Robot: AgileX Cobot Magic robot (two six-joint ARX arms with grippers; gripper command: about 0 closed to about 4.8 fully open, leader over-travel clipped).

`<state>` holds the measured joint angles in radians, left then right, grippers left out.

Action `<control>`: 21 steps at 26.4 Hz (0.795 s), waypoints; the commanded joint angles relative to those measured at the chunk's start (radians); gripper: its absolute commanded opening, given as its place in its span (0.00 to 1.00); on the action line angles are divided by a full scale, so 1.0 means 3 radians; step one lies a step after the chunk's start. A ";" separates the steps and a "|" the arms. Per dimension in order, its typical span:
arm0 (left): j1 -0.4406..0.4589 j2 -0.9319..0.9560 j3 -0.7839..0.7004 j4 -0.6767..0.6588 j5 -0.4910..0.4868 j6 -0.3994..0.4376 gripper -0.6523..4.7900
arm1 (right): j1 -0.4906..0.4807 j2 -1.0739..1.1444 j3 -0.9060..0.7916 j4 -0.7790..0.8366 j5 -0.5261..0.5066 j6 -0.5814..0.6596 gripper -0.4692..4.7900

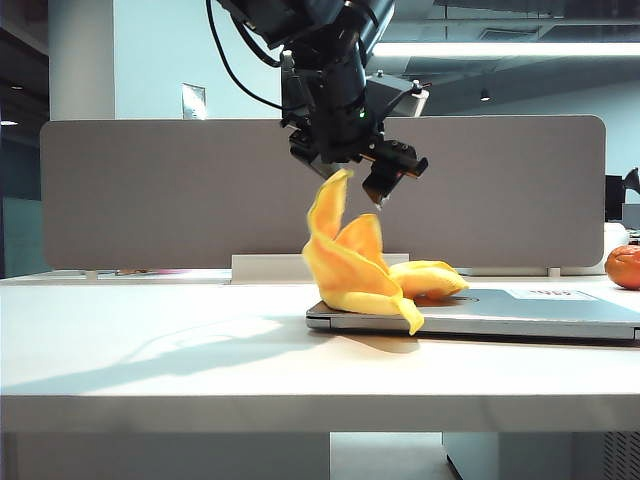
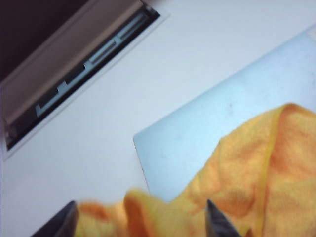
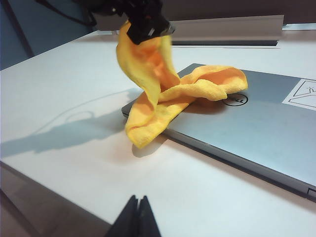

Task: Pick up the yellow rag and put it over the laptop.

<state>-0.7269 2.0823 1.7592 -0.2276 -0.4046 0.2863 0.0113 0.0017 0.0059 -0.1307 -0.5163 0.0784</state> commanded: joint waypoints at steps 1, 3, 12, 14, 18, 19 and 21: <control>-0.0025 -0.0015 0.0011 0.0223 0.0004 0.0175 0.71 | 0.0001 -0.0006 -0.0019 0.0038 0.0004 0.0000 0.08; -0.0046 -0.0017 0.0011 0.0326 0.0003 0.0211 0.71 | 0.0001 -0.0006 -0.0019 0.0038 0.0004 0.0000 0.08; -0.0140 -0.0098 0.0027 0.0356 -0.0010 0.0179 0.53 | -0.0001 -0.0006 -0.0019 0.0039 0.0004 0.0000 0.08; -0.0153 -0.0151 0.0027 0.0294 -0.0010 0.0179 0.36 | -0.0001 -0.0006 -0.0019 0.0039 0.0005 0.0000 0.08; -0.0153 -0.0267 0.0025 0.0186 -0.0010 0.0179 0.21 | -0.0001 -0.0006 -0.0019 0.0039 0.0005 0.0000 0.08; -0.0139 -0.0312 0.0025 0.0128 -0.0009 0.0179 0.21 | -0.0001 -0.0006 -0.0019 0.0039 0.0005 0.0000 0.08; -0.0117 -0.0341 0.0025 0.0065 -0.0009 0.0178 0.21 | -0.0001 -0.0006 -0.0019 0.0038 0.0005 0.0000 0.08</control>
<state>-0.7677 1.9884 1.7618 -0.1894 -0.4053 0.3431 0.0113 0.0017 0.0059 -0.1307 -0.5163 0.0784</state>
